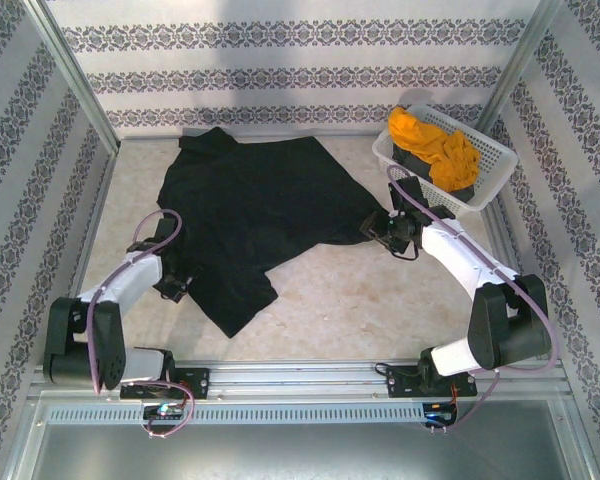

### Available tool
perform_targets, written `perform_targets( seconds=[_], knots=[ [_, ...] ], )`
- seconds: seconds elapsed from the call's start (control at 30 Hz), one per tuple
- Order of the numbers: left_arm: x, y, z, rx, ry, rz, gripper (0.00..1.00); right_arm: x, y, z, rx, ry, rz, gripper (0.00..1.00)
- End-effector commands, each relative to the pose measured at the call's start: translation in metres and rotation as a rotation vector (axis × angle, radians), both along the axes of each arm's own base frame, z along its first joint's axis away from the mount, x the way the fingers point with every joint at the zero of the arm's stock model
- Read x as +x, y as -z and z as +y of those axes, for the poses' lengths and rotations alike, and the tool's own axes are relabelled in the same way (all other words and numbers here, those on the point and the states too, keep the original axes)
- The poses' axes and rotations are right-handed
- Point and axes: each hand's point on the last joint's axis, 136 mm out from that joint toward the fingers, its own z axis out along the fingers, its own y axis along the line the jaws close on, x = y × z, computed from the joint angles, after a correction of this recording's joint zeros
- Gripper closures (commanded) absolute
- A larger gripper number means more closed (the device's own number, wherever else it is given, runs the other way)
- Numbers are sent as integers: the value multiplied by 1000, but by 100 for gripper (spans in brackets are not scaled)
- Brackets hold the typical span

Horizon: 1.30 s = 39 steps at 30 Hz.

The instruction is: Fold and stack the t-shirts

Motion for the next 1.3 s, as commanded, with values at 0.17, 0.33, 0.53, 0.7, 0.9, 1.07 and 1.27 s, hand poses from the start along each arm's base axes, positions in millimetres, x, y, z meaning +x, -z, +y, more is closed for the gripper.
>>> perform_targets(
  seconds=[0.17,0.33,0.53,0.7,0.9,1.07,1.27],
  knots=[
    [28,-1,32,85,-31,-56,100,0,5,-33,-37,110,16,55],
    [23,-55,72,209,-124,-164,100,-2,9,-53,-57,249,33,56],
    [16,-77,92,238,-199,-247,100,-7,34,-51,22,386,106,63],
    [16,-73,89,201,-201,-258,100,-17,57,-33,125,464,210,66],
    [18,-71,86,182,-181,-262,100,-26,51,-16,159,593,341,62],
    [20,-69,85,171,-184,-271,100,-12,43,-1,179,677,393,63],
    [24,-71,85,173,-176,-285,100,7,52,12,211,750,465,62]
  ],
)
